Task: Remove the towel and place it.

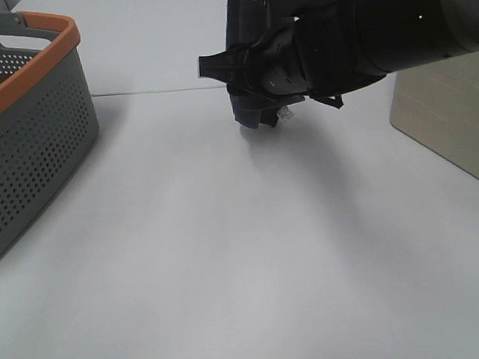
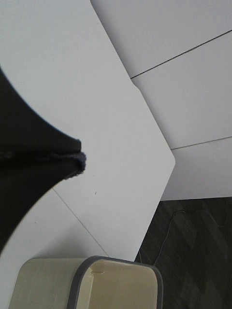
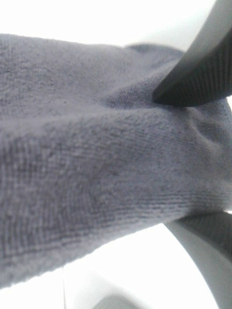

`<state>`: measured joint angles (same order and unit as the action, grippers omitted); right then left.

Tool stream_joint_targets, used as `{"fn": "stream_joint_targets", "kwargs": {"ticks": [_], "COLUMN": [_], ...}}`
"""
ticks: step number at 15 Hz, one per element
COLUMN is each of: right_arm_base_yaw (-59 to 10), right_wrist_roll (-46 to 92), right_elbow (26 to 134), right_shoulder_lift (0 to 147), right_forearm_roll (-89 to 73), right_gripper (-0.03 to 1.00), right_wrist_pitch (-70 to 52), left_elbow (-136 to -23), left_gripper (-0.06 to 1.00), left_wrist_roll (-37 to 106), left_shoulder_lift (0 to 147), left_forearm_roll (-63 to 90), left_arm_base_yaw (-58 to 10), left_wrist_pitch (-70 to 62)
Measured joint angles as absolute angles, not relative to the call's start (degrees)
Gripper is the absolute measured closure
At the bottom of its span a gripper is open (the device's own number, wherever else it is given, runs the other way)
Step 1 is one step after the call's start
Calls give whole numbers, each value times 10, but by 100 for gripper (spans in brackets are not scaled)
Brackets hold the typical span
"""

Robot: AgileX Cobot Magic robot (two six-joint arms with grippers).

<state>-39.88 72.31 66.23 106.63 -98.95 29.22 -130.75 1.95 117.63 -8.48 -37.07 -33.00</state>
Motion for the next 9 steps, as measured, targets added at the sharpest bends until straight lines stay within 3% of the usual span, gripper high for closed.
{"fn": "stream_joint_targets", "kwargs": {"ticks": [9], "right_arm_base_yaw": [-399], "right_wrist_roll": [764], "right_elbow": [611], "right_shoulder_lift": [1060], "right_forearm_roll": [-999], "right_gripper": [51], "right_wrist_pitch": [359], "left_elbow": [-1307], "left_gripper": [94], "left_wrist_roll": [19], "left_shoulder_lift": [1176], "left_forearm_roll": [-87], "left_arm_base_yaw": [-371], "left_wrist_pitch": [-337]}}
